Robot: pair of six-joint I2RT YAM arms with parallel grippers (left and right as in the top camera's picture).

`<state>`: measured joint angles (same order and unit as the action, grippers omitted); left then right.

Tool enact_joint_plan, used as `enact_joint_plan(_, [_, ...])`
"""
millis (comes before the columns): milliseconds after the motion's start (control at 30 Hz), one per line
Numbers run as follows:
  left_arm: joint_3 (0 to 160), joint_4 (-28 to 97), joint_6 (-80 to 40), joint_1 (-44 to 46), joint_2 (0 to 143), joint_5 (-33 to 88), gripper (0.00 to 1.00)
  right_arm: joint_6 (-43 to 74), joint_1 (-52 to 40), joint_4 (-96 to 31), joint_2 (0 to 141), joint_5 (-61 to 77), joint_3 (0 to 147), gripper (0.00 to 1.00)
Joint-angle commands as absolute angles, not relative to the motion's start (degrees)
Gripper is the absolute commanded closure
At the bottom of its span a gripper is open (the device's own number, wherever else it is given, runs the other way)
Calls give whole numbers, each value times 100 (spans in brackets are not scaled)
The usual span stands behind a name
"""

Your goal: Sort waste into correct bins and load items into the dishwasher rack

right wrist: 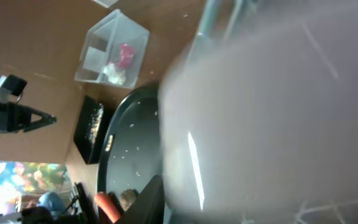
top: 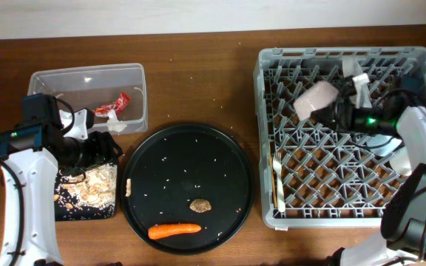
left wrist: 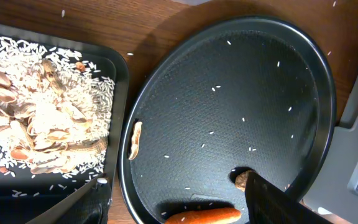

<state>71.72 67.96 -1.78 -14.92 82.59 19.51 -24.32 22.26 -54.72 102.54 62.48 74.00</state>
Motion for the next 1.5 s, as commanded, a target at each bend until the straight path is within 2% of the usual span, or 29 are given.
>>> enact_joint_plan(0, [7122,6805,-213,-1518,8195,2010,31,-2484,2257,-5581,10272,6003,7354,81])
enact_joint_plan(167, [7122,6805,-213,-1518,8195,2010,31,-2486,2252,-5955,10272,5666,7354,79])
enact_joint_plan(233, [7122,6805,-213,-1518,8195,2010,31,-2488,2252,-6390,10272,5627,7354,68])
enact_joint_plan(333, [7122,6810,-213,-1518,8195,2010,31,-2488,2255,-6934,10269,5629,7354,61])
enact_joint_plan(567, [7122,6803,-213,-1518,8195,2012,31,-3006,2257,-8016,10071,5631,7369,60])
enact_joint_plan(800, [7122,6803,-213,-1518,8195,2012,30,-3903,2156,-8455,9308,5411,7393,59])
enact_joint_plan(867, [7122,6803,-213,-1518,8195,2012,30,-3898,2053,-8462,9006,5282,7393,52])
enact_joint_plan(900, [7122,6805,-213,-1518,8195,2012,29,-3896,1949,-8460,8746,5258,7393,45])
enact_joint_plan(933, [7122,6805,-213,-1516,8195,2012,26,-3848,1874,-8449,8589,5170,7393,33])
enact_joint_plan(1000, [7122,6816,-213,-1511,8195,2012,25,-3437,1686,-8353,8265,4840,7393,15])
enact_joint_plan(1100, [7122,6816,-213,-1424,8195,2014,25,-2117,1216,-7929,7699,3706,7393,0])
enact_joint_plan(1267, [7116,6895,-213,-934,8195,2012,24,-454,-5,-7682,7131,1813,7393,2])
enact_joint_plan(1367, [7100,7059,-242,-451,8195,2014,21,-19,-445,-7513,7137,1623,7393,2])
enact_joint_plan(1467, [6941,7393,-1173,174,8195,2014,20,-14,-598,-7496,7210,1614,7393,2])
